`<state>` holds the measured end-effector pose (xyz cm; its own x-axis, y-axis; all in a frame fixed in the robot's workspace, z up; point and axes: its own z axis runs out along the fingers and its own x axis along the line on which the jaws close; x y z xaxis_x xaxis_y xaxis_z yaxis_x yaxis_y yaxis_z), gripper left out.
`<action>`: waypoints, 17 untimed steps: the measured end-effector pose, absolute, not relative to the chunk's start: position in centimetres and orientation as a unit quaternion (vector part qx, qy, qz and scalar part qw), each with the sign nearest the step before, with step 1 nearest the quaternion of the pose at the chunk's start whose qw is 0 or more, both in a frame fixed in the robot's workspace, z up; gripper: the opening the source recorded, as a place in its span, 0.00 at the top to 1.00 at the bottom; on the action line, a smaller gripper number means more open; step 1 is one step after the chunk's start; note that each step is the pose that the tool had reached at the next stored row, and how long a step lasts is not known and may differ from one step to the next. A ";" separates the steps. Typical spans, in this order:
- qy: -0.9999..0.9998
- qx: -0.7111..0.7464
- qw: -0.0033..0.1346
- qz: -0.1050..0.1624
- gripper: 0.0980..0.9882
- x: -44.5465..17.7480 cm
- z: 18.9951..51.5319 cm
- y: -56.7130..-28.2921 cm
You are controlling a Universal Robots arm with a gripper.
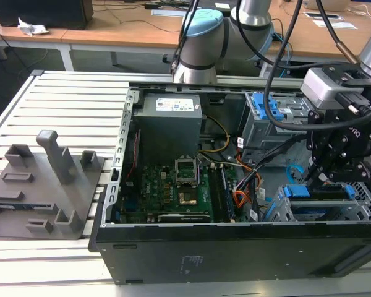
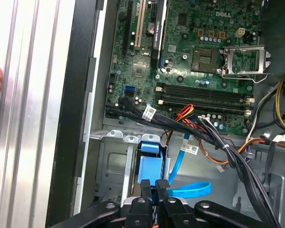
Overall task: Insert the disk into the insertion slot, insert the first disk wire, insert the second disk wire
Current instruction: 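Insert the second disk wire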
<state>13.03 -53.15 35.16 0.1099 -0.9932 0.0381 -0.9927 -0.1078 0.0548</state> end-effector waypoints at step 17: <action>-0.667 0.744 0.033 -0.004 0.93 15.0 34.4 -52.6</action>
